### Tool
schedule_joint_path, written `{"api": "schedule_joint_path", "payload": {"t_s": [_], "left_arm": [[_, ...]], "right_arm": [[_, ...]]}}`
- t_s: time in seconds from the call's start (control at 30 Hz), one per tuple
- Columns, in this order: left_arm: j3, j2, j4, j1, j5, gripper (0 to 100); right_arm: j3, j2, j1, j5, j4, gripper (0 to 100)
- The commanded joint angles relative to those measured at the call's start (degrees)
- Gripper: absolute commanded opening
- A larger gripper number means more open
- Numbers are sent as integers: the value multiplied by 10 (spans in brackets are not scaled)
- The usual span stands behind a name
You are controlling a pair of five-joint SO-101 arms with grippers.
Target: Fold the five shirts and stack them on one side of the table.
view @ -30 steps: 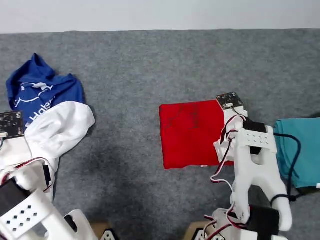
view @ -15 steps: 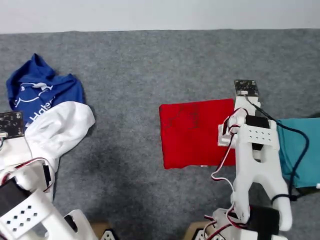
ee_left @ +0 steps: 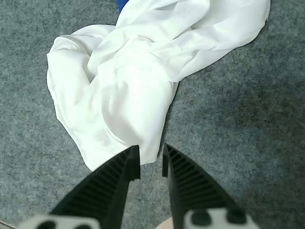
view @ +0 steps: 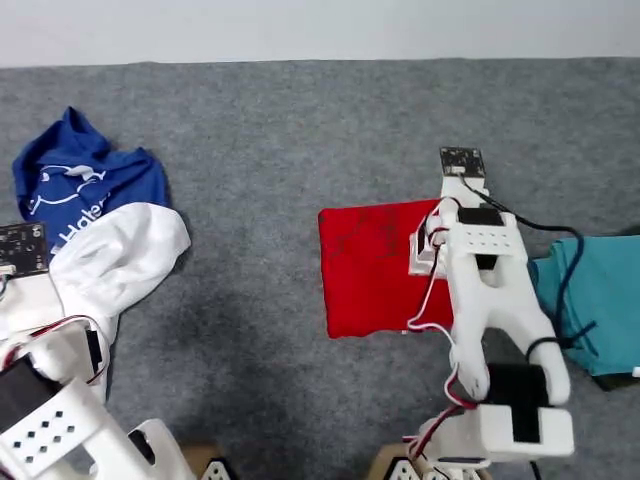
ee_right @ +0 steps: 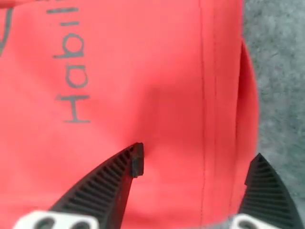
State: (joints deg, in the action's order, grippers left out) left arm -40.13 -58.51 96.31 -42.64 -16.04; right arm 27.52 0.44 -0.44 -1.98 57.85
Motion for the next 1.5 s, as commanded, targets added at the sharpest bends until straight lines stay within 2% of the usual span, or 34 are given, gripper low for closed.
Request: {"api": "schedule_joint_path", "payload": {"t_s": [0.0, 0.27, 0.37, 0.5, 0.73, 1.0, 1.23, 1.37, 1.47], "left_arm": [[2, -8, -8, 4, -2, 94], [2, -8, -8, 4, -2, 94], [2, -7, -9, 4, -2, 94], [2, -7, -9, 4, -2, 94], [2, -7, -9, 4, -2, 94], [2, -8, -9, 4, -2, 94], [2, -8, -9, 4, -2, 94], [2, -8, -9, 4, -2, 94], [2, -8, -9, 4, -2, 94]], "right_arm": [[-39, 25, -6, -9, -7, 349], [-57, 107, -10, -9, -7, 318], [-64, 110, -12, -6, -3, 209], [-102, 109, -11, 10, 34, 9], [-175, 111, 9, 104, 65, 10], [-243, 128, 28, 311, -44, 10], [-367, 260, 20, 510, -71, 10], [-460, 320, 22, 525, -40, 13], [-521, 335, 22, 515, 7, 81]]}}
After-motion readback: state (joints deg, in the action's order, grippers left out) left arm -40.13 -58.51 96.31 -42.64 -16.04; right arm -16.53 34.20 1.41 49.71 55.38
